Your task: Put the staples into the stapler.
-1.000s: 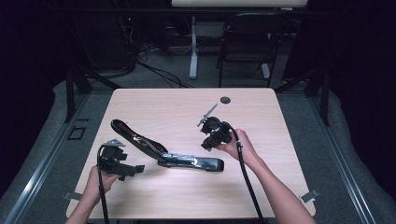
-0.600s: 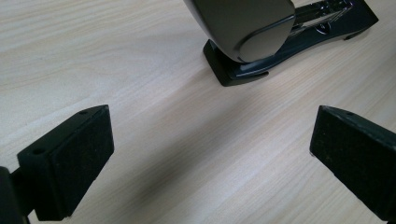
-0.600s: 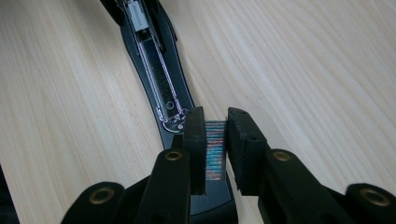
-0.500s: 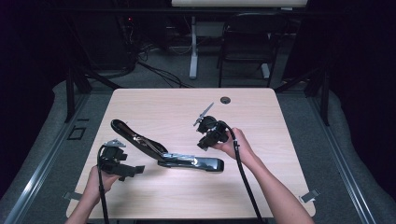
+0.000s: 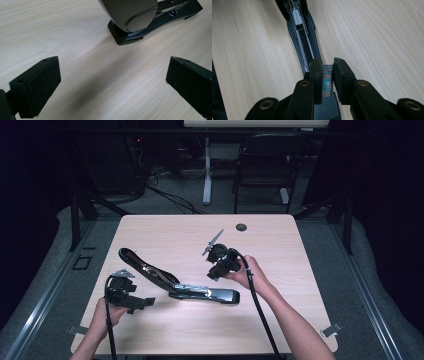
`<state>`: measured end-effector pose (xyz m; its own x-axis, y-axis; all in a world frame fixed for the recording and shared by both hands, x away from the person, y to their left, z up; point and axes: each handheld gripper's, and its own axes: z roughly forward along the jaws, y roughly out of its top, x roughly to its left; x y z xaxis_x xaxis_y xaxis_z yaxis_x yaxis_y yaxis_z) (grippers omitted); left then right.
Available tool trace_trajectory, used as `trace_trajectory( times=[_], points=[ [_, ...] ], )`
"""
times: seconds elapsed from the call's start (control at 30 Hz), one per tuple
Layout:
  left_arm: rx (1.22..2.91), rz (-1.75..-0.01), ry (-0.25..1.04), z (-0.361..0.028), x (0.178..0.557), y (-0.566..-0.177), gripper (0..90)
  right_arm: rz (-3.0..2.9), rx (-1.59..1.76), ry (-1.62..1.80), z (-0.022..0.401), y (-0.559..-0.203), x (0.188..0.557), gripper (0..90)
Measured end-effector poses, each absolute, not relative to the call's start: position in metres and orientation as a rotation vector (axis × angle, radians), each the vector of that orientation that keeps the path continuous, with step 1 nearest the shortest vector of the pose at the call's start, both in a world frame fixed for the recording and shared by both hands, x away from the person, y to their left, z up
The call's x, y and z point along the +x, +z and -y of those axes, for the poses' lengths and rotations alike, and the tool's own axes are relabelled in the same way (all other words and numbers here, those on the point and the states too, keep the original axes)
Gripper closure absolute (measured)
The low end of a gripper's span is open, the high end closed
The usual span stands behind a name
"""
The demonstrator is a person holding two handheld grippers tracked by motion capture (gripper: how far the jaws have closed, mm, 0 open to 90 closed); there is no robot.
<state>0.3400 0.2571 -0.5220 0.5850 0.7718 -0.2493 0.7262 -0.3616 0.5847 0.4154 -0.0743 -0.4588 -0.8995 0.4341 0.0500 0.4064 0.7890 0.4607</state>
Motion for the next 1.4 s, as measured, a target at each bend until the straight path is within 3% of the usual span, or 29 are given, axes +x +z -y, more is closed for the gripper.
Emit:
trace_trajectory(
  times=[1.4],
  points=[
    [2.183, -1.201, 0.072, -0.256, 0.341, -0.525, 0.0, -3.074, 0.327, 0.707, 0.03, -0.492, 0.427, 78.5]
  ],
)
